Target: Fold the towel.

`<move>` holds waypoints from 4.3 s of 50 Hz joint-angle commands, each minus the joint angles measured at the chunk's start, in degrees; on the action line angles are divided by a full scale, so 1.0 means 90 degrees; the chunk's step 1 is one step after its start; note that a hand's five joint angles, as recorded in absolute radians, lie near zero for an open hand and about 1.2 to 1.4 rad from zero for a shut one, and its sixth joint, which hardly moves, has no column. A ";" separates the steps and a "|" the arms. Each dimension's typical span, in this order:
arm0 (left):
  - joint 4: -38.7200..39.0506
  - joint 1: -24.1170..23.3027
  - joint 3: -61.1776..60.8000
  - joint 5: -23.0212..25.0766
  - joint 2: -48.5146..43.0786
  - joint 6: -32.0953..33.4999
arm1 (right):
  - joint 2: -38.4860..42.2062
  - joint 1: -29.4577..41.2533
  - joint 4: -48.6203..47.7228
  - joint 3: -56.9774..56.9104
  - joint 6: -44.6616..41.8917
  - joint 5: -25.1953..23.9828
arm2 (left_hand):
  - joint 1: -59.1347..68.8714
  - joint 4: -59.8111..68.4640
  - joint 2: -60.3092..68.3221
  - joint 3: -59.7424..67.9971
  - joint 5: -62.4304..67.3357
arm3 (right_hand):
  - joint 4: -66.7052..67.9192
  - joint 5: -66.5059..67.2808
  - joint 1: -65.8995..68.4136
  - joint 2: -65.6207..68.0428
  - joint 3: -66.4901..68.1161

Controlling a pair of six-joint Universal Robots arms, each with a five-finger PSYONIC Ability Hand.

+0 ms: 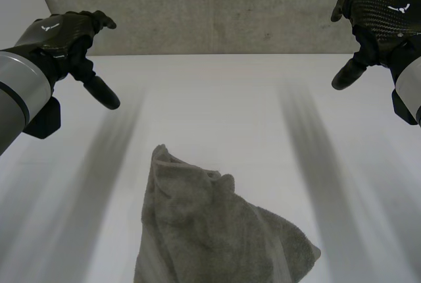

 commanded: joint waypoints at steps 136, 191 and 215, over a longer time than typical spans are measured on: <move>0.2195 -0.3635 -0.1383 0.1058 -0.2981 0.0574 | 0.0269 -0.1476 -0.1063 0.3524 -0.2293 -0.2148 | 0.0015 0.0049 0.0061 0.0119 -0.0817 | -0.0479 -0.0380 -0.0344 -0.0438 -0.0401; 0.2098 -0.3733 -0.1734 0.0736 -0.3001 0.2009 | 0.0249 -0.1642 -0.1161 0.3671 -0.2312 -0.2245 | 0.0501 0.0535 0.0547 0.0605 -0.0331 | -0.0479 -0.0380 -0.0344 -0.0438 -0.0401; 0.2215 -0.3490 -0.1685 0.0697 -0.2191 0.1960 | 0.0123 -0.1574 -0.1191 0.3758 -0.2371 -0.2479 | 0.7115 0.7149 0.7161 0.7219 0.6283 | -0.0479 -0.0380 -0.0344 -0.0438 -0.0401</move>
